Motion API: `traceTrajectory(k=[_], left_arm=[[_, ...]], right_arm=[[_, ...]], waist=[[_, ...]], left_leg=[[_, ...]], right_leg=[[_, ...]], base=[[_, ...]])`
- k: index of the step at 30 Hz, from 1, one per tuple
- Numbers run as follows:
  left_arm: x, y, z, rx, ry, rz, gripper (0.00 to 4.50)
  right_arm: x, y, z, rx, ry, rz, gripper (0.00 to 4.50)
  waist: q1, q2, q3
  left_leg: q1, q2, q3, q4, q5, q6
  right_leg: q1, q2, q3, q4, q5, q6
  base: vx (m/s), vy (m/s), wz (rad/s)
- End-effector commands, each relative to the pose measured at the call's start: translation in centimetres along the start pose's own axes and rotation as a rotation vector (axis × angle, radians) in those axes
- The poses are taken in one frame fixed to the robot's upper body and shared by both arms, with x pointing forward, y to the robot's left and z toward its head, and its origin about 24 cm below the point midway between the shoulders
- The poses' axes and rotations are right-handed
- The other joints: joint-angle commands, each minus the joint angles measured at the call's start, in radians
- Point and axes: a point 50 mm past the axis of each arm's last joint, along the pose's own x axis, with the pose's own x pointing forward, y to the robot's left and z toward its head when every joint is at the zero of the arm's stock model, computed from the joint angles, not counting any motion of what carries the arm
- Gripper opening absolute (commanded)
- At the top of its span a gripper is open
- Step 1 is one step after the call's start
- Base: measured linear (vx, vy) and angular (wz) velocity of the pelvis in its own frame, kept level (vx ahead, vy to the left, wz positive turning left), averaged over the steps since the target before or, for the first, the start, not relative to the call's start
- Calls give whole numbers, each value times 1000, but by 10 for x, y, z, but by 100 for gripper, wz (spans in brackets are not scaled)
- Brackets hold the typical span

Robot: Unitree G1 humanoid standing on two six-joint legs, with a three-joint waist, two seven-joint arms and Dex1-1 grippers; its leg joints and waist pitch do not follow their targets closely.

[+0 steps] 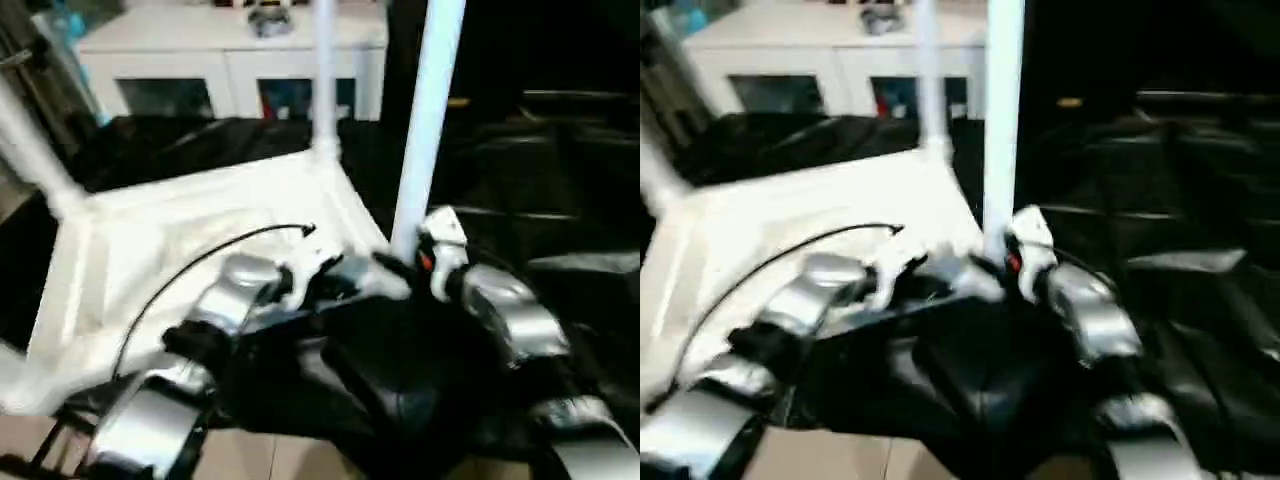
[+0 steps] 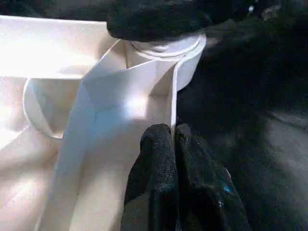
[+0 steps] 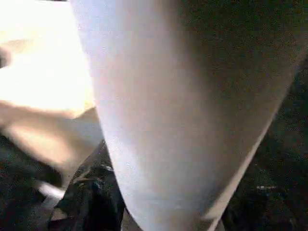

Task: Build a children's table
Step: Rotate leg to tighten

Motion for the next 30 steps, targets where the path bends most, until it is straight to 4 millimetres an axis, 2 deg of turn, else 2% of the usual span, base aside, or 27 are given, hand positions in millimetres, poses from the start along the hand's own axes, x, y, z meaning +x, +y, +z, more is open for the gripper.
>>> traceTrajectory(k=[1, 2, 4, 7, 9, 12, 14, 18, 19, 23, 26, 30], left_arm=[[10, -2, 5, -26, -3, 52, 0], [15, -2, 8, -53, -6, 118, 0], [19, -3, 10, -61, -15, 136, 0], [24, -7, 15, -62, -40, 131, 0], [24, -11, 15, -40, -46, 100, 0], [23, -11, 14, -25, -44, 77, 0], [19, -11, 12, 1, -40, 27, 0], [14, -11, 9, 28, -25, -26, 0], [11, -12, 7, 43, -15, -58, 0], [5, -13, 2, 81, 4, -132, 0], [-5, -13, -1, 119, 19, -224, 0], [-11, -15, -4, 141, 28, -293, 0]], right_arm=[[10, 19, -35, 102, 136, -10, 202], [16, 19, -38, 111, 157, -124, 200], [20, 21, -37, 109, 156, -157, 200], [26, 29, -33, 84, 125, -158, 200], [28, 32, -28, 133, 79, -102, 252], [28, 33, -23, 154, 44, -59, 275], [25, 31, -16, 100, 18, 20, 310], [17, 27, -15, 35, 23, 117, 310], [12, 26, -16, 9, 26, 174, 310], [-3, 23, -17, -34, 43, 312, 310], [-23, 22, -22, -88, 93, 484, 310], [-36, 25, -26, -105, 134, 593, 310]], waist=[[-5, -11, -42], [-6, -11, -43], [-7, -8, -43], [-5, -10, -46], [-3, -11, -49], [-2, -10, -50], [-2, -7, -51], [-2, -9, -53], [1, -6, -53], [15, -7, -51], [24, -9, -48], [36, -8, -47]], left_leg=[[9, 76, -49, -79, -251, 33], [10, 76, -48, -78, -250, 39], [11, 75, -49, -78, -253, 34], [8, 76, -48, -77, -236, 52], [3, 76, -46, -75, -209, 75], [-2, 78, -46, -74, -174, 103], [-4, 79, -47, -73, -172, 110], [-3, 78, -44, -69, -148, 128], [-2, 79, -44, -69, -145, 130], [-1, 85, -40, -68, -142, 145], [0, 86, -40, -70, -164, 136], [4, 90, -41, -75, -181, 119]], right_leg=[[31, -103, 55, -91, -312, -221], [29, -103, 55, -93, -312, -222], [28, -103, 54, -93, -316, -220], [32, -103, 55, -90, -268, -226], [37, -105, 55, -84, -208, -240], [41, -105, 53, -78, -157, -254], [44, -107, 53, -76, -149, -257], [45, -105, 51, -72, -97, -272], [45, -105, 50, -71, -95, -273], [44, -101, 48, -69, -89, -273], [44, -101, 48, -73, -135, -262], [40, -100, 51, -74, -163, -255]], base=[[0, 0, 0], [0, 0, 0], [0, 0, 0], [0, 0, 0], [0, 0, 0], [0, 0, 0], [0, 0, 0], [0, 0, 0], [0, 0, 0], [0, 0, 0], [0, 0, 0], [0, 0, 0]])
